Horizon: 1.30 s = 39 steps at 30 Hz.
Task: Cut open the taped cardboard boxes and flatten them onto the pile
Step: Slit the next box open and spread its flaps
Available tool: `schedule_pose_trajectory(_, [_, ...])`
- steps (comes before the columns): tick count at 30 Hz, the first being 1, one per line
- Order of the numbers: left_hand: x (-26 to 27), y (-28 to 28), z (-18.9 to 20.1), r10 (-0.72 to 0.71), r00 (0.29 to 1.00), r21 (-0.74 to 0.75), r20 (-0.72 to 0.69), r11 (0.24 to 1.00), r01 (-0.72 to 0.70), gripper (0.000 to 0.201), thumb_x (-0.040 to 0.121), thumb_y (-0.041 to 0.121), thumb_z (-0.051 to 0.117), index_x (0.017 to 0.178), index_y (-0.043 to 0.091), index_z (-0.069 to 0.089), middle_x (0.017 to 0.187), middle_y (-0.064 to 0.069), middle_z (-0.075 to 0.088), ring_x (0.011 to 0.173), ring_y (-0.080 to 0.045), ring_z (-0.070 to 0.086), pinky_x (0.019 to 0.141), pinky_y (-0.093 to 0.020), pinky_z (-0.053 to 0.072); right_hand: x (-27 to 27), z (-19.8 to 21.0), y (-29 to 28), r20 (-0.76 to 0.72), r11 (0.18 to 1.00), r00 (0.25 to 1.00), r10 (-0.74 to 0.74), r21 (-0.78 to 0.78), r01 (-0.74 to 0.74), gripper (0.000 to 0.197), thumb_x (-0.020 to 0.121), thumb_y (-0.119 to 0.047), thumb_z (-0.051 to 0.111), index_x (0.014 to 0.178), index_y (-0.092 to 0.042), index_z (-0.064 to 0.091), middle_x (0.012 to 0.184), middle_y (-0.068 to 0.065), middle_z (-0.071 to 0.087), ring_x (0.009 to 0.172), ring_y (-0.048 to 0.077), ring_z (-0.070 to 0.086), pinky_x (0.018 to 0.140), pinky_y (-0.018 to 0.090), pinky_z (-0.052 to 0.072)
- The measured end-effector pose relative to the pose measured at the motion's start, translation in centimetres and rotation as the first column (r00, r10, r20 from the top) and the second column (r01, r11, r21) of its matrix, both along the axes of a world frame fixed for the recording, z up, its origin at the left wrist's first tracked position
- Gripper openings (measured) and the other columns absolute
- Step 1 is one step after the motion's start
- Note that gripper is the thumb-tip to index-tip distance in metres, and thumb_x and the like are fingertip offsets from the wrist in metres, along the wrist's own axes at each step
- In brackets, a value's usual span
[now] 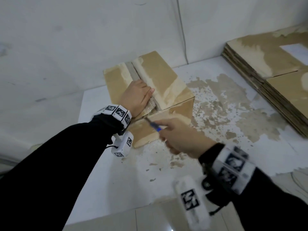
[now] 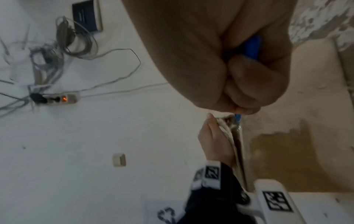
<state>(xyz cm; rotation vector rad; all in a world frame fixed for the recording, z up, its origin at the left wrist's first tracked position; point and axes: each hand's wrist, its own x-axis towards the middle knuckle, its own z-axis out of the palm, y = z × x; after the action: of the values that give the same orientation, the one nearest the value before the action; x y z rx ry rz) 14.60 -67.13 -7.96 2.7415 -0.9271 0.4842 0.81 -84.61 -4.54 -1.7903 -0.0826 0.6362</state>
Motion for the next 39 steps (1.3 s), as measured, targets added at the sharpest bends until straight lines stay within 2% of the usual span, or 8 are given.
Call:
schedule_pose_trajectory(6, [-0.5, -0.5, 1.3, 0.180, 0.962, 0.008, -0.206, 0.983, -0.182, 0.023, 0.097, 0.037, 0.040, 0.094, 0.015, 0.048, 0.083, 0.000, 0.064, 0.086, -0.026, 0.058, 0.092, -0.035, 0.033, -2.2, 0.4, -3.6, 0.256, 0.967, 0.967, 0.018, -0.252, 0.049, 0.039, 0.098, -0.012, 0.041, 0.129, -0.034, 0.048, 0.083, -0.001, 0.058, 0.051, 0.009, 0.043, 0.041, 0.016, 0.037])
schedule_pose_trajectory(9, [-0.1, -1.5, 3.4, 0.256, 0.726, -0.249, -0.639, 0.824, -0.509, 0.043, 0.089, 0.026, 0.064, 0.121, 0.012, 0.038, 0.094, -0.003, 0.068, 0.091, -0.021, 0.062, 0.094, -0.038, 0.045, -0.4, 0.3, -5.2, 0.417, 0.924, 0.905, 0.088, -0.374, 0.083, 0.043, 0.098, -0.014, 0.043, 0.135, -0.036, 0.047, 0.095, 0.005, 0.063, 0.059, 0.016, 0.050, 0.054, 0.024, 0.041])
schedule_pose_trajectory(12, [0.0, -2.7, 4.3, 0.199, 0.526, -0.345, -0.827, 0.558, -0.754, 0.021, 0.086, 0.017, 0.070, 0.088, 0.003, 0.054, 0.065, -0.002, 0.066, 0.060, -0.010, 0.061, 0.075, -0.031, 0.050, 0.1, -0.9, -4.4, 0.470, 0.892, 0.859, 0.202, -0.450, 0.036, 0.043, 0.100, -0.016, 0.041, 0.138, -0.035, 0.044, 0.115, -0.001, 0.061, 0.092, 0.021, 0.059, 0.076, 0.028, 0.046])
schedule_pose_trajectory(14, [-0.4, -3.0, 4.0, 0.178, 0.441, -0.315, -0.879, 0.477, -0.821, 0.024, 0.086, 0.019, 0.070, 0.069, 0.005, 0.059, 0.064, -0.008, 0.064, 0.051, -0.015, 0.055, 0.058, -0.024, 0.047, -0.1, -1.6, -3.7, 0.564, 0.847, 0.797, 0.215, -0.514, 0.135, 0.046, 0.099, -0.012, 0.041, 0.137, -0.037, 0.045, 0.094, 0.000, 0.056, 0.081, 0.022, 0.056, 0.071, 0.034, 0.046])
schedule_pose_trajectory(20, [-0.2, -2.7, 1.5, 0.028, 0.481, -0.449, -0.876, 0.315, -0.836, 0.021, 0.083, 0.009, 0.070, 0.102, 0.000, 0.070, 0.098, -0.014, 0.071, 0.086, -0.029, 0.068, 0.077, -0.034, 0.057, -0.2, -1.8, -2.9, 0.745, 0.687, 0.571, 0.346, -0.616, 0.387, 0.063, 0.054, 0.013, 0.071, 0.107, -0.022, 0.071, 0.066, 0.004, 0.049, 0.045, 0.020, 0.035, 0.037, 0.024, 0.027])
schedule_pose_trajectory(28, [-0.3, -3.2, 0.8, -0.061, 0.492, -0.494, -0.868, 0.208, -0.844, 0.034, 0.092, 0.000, 0.056, 0.125, -0.006, 0.055, 0.106, -0.019, 0.063, 0.071, -0.020, 0.062, 0.047, -0.021, 0.051, -1.2, 0.3, -2.6, 0.620, 0.575, 0.687, 0.378, -0.739, 0.351, 0.054, 0.069, 0.007, 0.068, 0.114, -0.022, 0.067, 0.074, 0.004, 0.045, 0.048, 0.014, 0.023, 0.042, 0.024, 0.009])
schedule_pose_trajectory(32, [-0.1, -3.5, 0.4, -0.055, 0.520, -0.521, -0.853, 0.164, -0.838, 0.036, 0.089, 0.001, 0.060, 0.125, -0.003, 0.056, 0.113, -0.019, 0.065, 0.083, -0.025, 0.064, 0.063, -0.030, 0.054, 0.1, 0.4, -2.1, 0.570, 0.598, 0.731, 0.376, -0.751, 0.279, 0.049, 0.091, 0.002, 0.039, 0.131, -0.025, 0.048, 0.070, -0.002, 0.023, 0.060, 0.018, 0.035, 0.044, 0.026, 0.017])
schedule_pose_trajectory(39, [-0.4, -3.1, 0.0, -0.040, 0.563, -0.562, -0.825, 0.150, -0.813, 0.021, 0.084, 0.005, 0.067, 0.104, 0.007, 0.062, 0.095, -0.011, 0.067, 0.083, -0.024, 0.064, 0.086, -0.037, 0.052, -0.2, 0.5, -2.3, 0.533, 0.620, 0.771, 0.349, -0.748, 0.236, 0.053, 0.093, 0.001, 0.037, 0.139, -0.023, 0.041, 0.079, 0.002, 0.038, 0.070, 0.023, 0.049, 0.048, 0.028, 0.028])
